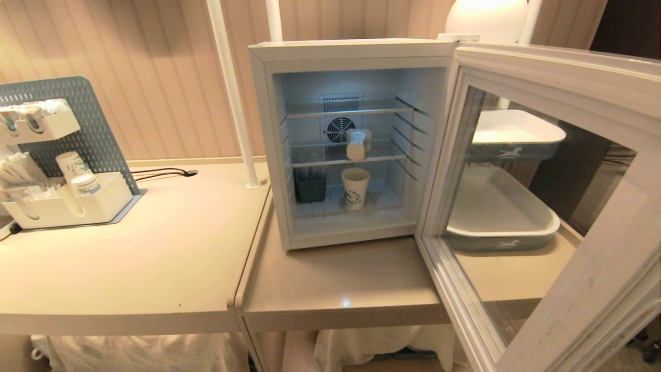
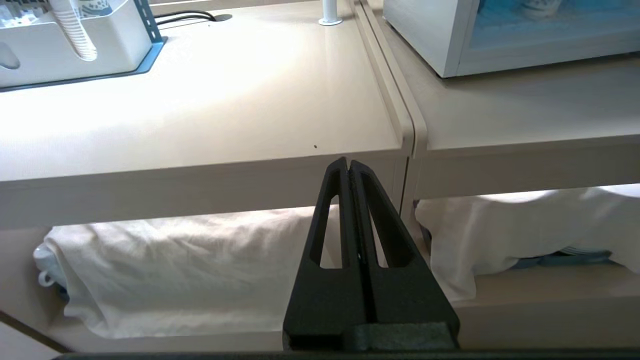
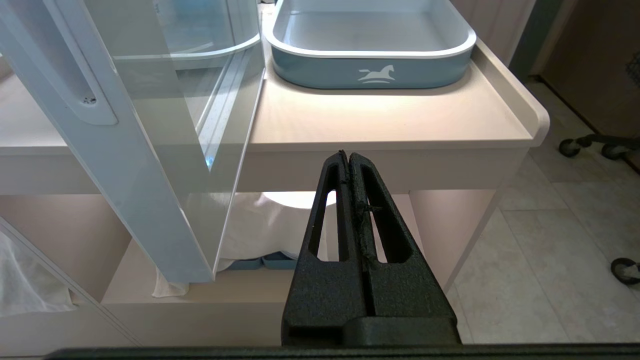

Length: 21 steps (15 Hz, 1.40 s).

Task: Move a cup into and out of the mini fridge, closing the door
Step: Take the yoghurt out of the freezer

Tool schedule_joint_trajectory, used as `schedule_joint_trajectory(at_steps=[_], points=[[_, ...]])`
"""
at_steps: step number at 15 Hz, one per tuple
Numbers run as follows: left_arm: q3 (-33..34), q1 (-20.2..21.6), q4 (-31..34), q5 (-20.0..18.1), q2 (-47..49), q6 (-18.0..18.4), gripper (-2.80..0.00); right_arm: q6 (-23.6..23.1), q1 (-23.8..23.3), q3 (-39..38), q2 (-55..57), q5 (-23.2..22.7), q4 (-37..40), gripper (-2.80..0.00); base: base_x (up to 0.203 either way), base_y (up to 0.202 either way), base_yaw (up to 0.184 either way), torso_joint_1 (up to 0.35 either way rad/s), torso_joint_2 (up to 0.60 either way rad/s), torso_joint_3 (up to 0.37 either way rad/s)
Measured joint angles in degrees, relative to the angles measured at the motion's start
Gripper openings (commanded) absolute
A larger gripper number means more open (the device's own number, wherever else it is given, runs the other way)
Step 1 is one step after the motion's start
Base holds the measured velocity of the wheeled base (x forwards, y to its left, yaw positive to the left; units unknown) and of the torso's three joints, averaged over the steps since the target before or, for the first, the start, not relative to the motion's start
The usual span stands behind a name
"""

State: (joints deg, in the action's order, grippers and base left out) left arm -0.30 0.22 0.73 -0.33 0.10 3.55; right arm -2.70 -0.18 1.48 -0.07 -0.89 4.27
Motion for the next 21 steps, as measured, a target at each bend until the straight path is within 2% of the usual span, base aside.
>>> schedule_joint_trajectory(at_steps=[2, 11, 16, 21], points=[[0.1, 0.0, -0.2, 0.0, 0.0, -0.2, -2.8, 0.0, 0.0, 0.0, 0.0, 0.0, 0.0, -2.8, -0.032, 0.0, -0.001, 0.0, 0.0, 0.001], [0.3, 0.0, -0.3, 0.0, -0.1, -0.6, -2.8, -0.1, 0.0, 0.1, 0.0, 0.0, 0.1, -2.8, -0.18, 0.0, 0.0, 0.002, 0.0, 0.002], [0.2, 0.0, -0.3, 0.0, -0.1, -0.2, -2.8, 0.0, 0.1, 0.0, 0.0, 0.1, 0.0, -2.8, 0.0, 0.026, 0.002, 0.001, 0.0, 0.001], [0.2, 0.0, -0.3, 0.1, -0.1, -0.3, -2.8, 0.1, 0.0, 0.0, 0.0, 0.1, 0.1, -2.8, 0.0, 0.189, 0.001, 0.001, 0.01, 0.003]])
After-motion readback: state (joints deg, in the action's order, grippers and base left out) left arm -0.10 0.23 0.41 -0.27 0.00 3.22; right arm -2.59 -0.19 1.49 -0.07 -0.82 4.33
